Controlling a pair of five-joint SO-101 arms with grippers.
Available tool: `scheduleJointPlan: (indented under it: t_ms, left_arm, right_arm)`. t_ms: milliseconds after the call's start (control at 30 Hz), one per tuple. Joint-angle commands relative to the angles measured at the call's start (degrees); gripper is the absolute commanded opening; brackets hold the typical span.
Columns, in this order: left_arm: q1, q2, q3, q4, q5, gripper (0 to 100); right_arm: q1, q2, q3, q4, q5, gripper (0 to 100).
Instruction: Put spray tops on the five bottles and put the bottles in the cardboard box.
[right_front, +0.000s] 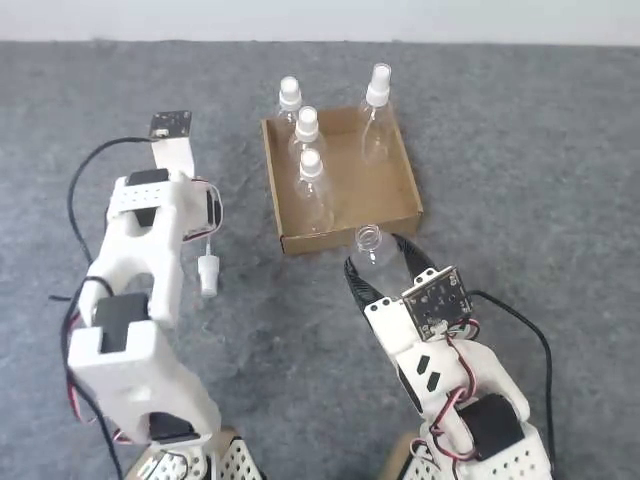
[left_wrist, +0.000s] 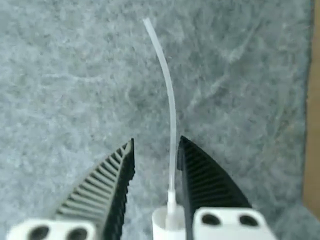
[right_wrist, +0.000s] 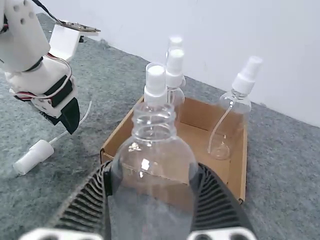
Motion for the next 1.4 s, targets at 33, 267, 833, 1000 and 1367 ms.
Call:
scheduleJointPlan:
  t_ms: [33, 267, 833, 1000, 1367]
  left_arm:
    - [-0.4, 1.8, -5.7, 0.2, 1.7, 13]
    - [-0.4, 2.5, -6.0, 10.5, 2.0, 13]
    - [-15.2, 1.9, -12.3, 26.9, 22.0, 13]
    - [-20.3, 1.9, -17.2, 37.3, 29.5, 13]
    - [-25.4, 1.8, -18.3, 43.7, 37.9, 13]
  right_arm:
    - [1.0, 0.5, -0.7, -1.0, 0.1, 0.6]
    - [1.0, 0.5, -0.7, -1.0, 0.1, 0.6]
    - [1.0, 0.5, -0.7, -1.0, 0.1, 0.6]
    - [1.0, 0.5, -0.7, -1.0, 0.1, 0.6]
    - [1.0, 0.5, -0.7, -1.0, 0.1, 0.6]
